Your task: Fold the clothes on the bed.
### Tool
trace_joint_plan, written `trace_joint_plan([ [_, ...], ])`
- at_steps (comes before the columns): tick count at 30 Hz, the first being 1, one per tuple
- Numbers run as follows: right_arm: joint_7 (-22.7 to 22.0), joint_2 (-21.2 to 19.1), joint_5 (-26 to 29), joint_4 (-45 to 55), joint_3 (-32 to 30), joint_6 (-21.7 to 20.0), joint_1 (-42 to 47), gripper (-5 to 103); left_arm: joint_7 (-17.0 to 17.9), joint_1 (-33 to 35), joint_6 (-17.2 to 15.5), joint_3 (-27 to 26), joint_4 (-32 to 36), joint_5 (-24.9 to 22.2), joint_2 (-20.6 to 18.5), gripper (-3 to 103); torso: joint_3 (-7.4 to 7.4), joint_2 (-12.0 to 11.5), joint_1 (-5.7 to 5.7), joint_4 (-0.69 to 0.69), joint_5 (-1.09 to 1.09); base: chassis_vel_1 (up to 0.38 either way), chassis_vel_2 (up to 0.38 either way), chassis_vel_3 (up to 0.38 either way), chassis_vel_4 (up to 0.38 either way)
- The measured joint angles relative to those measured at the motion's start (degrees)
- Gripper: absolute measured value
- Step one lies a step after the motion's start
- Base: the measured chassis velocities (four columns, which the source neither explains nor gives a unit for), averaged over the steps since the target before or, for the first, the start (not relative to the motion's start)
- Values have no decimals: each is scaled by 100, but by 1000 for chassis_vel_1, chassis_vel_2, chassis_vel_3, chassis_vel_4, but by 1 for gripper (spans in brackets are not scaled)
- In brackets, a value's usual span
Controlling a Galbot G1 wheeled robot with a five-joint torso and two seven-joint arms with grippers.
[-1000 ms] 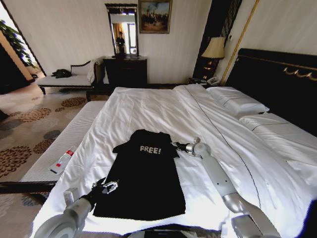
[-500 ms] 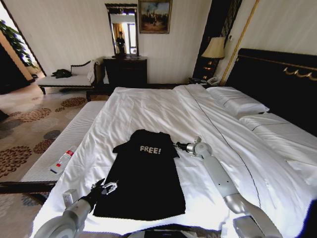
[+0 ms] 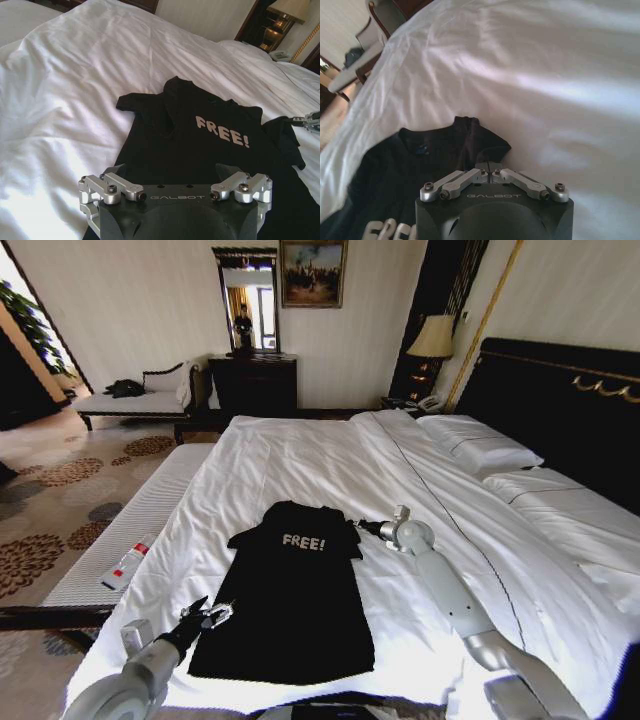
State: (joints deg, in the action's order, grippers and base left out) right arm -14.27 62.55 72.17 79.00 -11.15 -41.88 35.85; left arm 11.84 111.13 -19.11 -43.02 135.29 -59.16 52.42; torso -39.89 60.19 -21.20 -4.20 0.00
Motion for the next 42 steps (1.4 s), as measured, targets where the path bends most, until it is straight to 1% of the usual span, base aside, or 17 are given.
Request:
trace_joint_plan([
  [5,-131,-61,-226,25,35,-15,15,0,-12,35,3,-69,13,-19,19,100,0,0,0,2,1,0,0,0,0],
  [6,-166,-109,-361,24,32,-18,41,0,-20,48,4,-92,13,-25,23,100,0,0,0,1,0,0,0,0,0],
  [13,-171,-270,-621,-60,-54,-21,70,0,-15,2,6,-51,12,-36,18,100,0,0,0,-1,0,0,0,0,0],
  [42,-174,-252,-1271,-230,-69,-27,87,0,16,-69,-3,-20,-84,-76,7,100,0,0,0,1,0,0,0,0,0],
])
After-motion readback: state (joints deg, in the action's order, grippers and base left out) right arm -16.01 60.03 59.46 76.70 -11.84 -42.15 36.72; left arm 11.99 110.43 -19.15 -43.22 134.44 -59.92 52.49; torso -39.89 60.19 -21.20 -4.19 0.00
